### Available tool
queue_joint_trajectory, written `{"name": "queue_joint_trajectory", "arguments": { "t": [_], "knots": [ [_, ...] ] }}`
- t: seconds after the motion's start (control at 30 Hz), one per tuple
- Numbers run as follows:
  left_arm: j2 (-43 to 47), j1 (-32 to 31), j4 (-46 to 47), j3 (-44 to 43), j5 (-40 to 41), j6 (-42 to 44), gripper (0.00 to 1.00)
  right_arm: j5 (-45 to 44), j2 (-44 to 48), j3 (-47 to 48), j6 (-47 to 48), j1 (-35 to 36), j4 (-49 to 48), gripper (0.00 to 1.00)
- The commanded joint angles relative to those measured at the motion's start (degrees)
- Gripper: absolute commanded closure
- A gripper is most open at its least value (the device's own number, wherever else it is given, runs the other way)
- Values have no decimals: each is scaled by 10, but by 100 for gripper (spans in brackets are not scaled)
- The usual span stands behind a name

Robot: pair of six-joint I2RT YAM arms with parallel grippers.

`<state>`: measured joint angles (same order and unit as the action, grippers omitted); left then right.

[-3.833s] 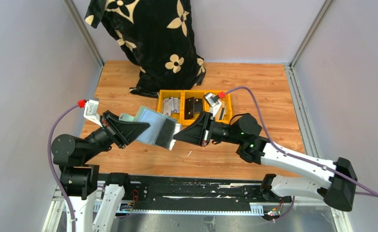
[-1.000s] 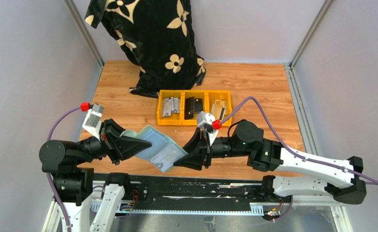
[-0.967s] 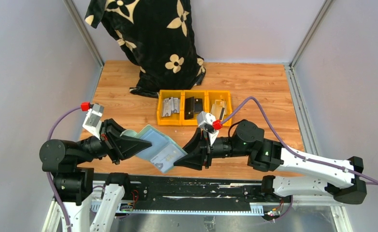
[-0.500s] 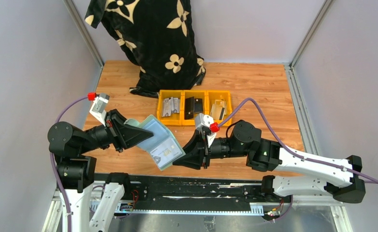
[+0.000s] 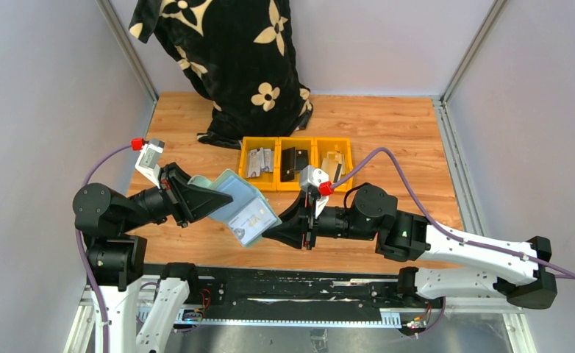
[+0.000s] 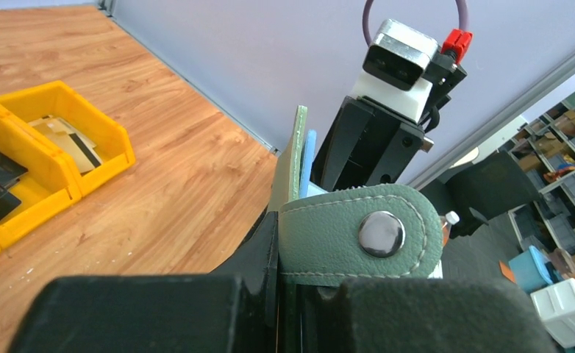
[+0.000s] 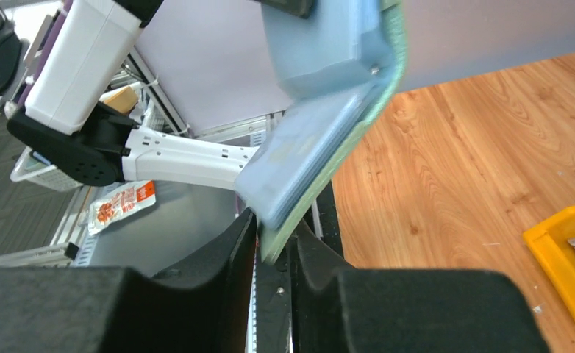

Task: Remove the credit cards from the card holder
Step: Remove the credit card from the card holder.

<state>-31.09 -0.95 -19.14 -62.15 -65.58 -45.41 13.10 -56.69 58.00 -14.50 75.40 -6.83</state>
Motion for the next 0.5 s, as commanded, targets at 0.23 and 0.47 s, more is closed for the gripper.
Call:
{"name": "queue_joint_trajectory", "arguments": {
  "t": [0.23,0.47],
  "knots": [
    [4,0,-12,-8,-13,13,100,-13,15,-6,-19,8,-53,75],
    [3,0,-11,-11,-12,6,100,68,20,-6,-16,8,-48,70]
  ]
}}
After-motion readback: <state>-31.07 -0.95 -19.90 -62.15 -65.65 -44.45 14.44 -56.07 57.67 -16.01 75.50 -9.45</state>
